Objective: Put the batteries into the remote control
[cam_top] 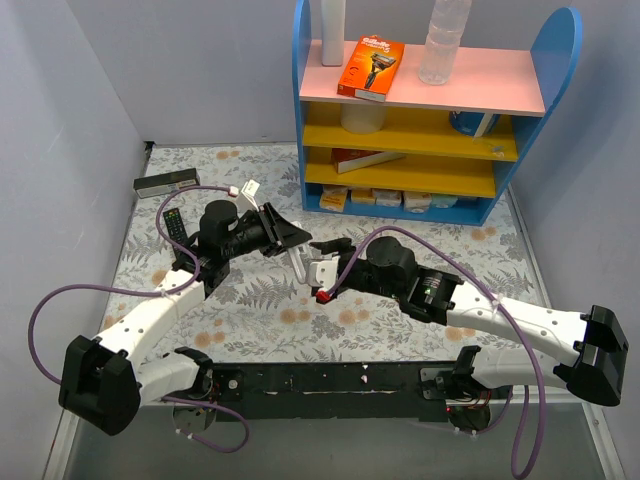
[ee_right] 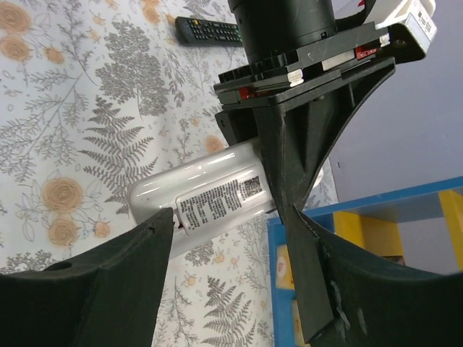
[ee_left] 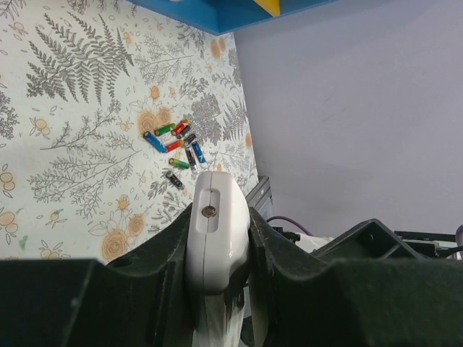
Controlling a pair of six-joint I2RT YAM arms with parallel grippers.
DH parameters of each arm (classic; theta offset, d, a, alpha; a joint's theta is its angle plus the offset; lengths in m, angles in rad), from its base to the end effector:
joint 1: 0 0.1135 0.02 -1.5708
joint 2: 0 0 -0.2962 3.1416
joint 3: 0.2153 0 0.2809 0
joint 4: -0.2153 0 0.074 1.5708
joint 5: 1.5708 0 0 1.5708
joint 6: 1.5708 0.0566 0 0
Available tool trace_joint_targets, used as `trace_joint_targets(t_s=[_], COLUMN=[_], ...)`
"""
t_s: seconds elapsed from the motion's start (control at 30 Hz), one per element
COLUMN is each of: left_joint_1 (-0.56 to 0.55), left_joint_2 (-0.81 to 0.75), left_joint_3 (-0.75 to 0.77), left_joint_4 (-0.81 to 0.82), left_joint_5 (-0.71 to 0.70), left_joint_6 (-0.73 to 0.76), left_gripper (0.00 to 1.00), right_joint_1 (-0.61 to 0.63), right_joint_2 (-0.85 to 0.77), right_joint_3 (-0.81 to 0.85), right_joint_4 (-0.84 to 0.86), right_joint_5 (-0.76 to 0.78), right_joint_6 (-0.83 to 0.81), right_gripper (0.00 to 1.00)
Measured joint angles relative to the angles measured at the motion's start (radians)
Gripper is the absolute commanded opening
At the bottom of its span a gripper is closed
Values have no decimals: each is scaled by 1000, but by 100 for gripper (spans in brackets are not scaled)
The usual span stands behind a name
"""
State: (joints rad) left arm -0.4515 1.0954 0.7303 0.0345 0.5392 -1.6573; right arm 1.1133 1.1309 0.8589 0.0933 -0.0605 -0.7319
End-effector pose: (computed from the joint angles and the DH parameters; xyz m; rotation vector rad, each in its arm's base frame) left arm 0.2376 -0.1475 0.2951 -0.9445 2.1846 -1.7685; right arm 0.1306 0.2731 0.3424 -1.4301 1.0273 0.3311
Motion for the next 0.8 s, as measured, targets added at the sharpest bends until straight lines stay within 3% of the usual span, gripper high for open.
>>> trace_joint_targets(t_s=[0.8], left_joint_1=[17], left_joint_2=[83], left_joint_3=[103], left_joint_4=[-122], left_joint_5=[6], left_joint_6=[152], left_gripper=[0], right_joint_1=[21], right_joint_2=[37], right_joint_3=[-52], right_joint_4=[101], right_joint_5=[83], right_joint_6=[-77], right_gripper=[56])
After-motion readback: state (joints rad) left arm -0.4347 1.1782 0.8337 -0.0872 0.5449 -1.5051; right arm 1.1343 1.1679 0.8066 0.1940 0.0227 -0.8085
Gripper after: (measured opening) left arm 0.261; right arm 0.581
